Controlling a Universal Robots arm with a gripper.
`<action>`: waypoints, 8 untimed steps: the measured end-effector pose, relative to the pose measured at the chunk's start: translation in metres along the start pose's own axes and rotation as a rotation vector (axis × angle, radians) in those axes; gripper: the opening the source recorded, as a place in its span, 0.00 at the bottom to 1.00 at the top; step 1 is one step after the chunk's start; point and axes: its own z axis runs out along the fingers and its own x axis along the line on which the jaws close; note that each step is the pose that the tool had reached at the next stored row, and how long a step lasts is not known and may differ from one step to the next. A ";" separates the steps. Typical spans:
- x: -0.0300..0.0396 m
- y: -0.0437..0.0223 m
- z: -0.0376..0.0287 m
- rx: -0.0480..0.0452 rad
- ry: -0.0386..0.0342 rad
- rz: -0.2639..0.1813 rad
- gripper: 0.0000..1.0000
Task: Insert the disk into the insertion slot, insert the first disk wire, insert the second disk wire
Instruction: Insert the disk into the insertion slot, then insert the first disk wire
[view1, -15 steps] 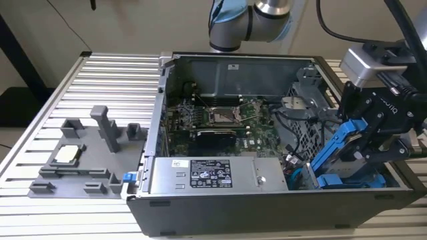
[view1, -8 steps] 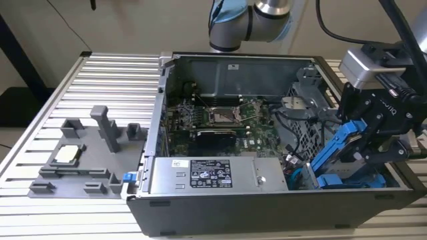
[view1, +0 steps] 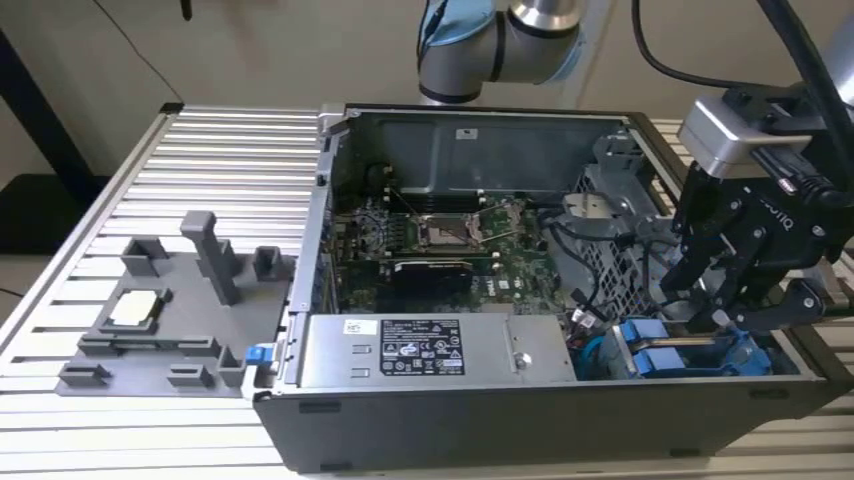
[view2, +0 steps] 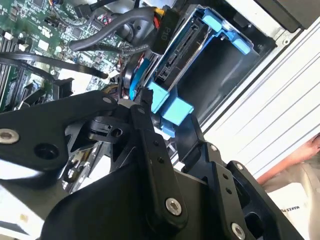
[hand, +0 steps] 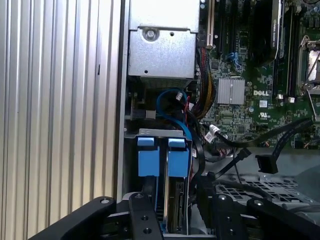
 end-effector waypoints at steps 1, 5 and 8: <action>0.0000 0.0000 0.0000 0.0002 0.0000 0.000 0.47; -0.0001 0.0000 0.0000 0.0002 0.0006 0.000 0.47; -0.0001 0.0000 0.0001 0.0009 -0.0023 0.000 0.47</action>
